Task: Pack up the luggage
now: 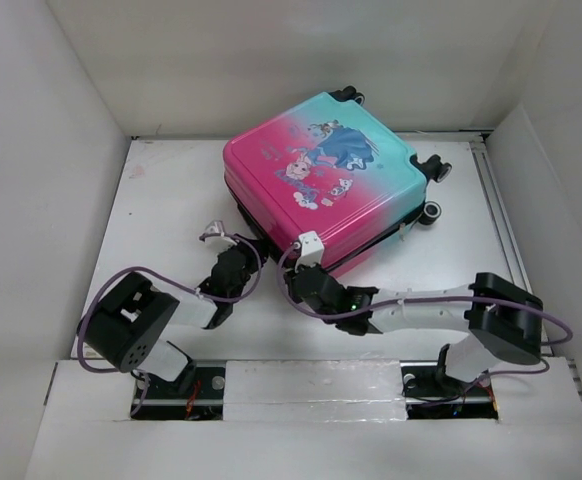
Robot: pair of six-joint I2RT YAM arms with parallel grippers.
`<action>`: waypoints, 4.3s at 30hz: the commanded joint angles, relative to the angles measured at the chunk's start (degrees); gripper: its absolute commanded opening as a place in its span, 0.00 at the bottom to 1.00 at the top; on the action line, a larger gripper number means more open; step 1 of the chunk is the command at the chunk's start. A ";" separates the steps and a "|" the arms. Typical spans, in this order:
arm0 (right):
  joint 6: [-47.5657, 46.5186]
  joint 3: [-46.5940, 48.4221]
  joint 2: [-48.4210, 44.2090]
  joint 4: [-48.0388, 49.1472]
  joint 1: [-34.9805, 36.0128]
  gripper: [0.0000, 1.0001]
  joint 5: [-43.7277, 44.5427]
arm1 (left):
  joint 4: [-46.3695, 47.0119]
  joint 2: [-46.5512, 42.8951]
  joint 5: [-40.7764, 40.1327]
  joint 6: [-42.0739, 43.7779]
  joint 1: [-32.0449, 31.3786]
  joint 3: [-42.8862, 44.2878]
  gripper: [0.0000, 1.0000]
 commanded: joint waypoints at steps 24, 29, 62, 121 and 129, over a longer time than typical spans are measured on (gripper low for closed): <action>2.20 -3.83 -16.90 0.17 1.76 0.63 -12.97 | -14.24 -18.20 1.44 7.90 -5.06 -1.02 0.71; 0.37 -3.23 -25.71 -10.12 1.24 0.61 -7.17 | -27.61 -31.47 -8.83 9.40 -5.06 1.69 0.86; 1.51 4.33 -17.32 -15.58 -57.74 0.00 -15.93 | -52.78 40.32 45.10 15.72 31.69 87.06 0.71; 6.86 -29.76 -67.66 -19.70 -44.47 0.31 -26.50 | -37.10 -37.82 14.26 12.20 21.92 4.87 0.34; -0.60 -24.23 -43.77 -11.98 -45.61 0.36 -31.51 | -36.59 -35.80 19.96 14.14 21.92 -1.72 0.28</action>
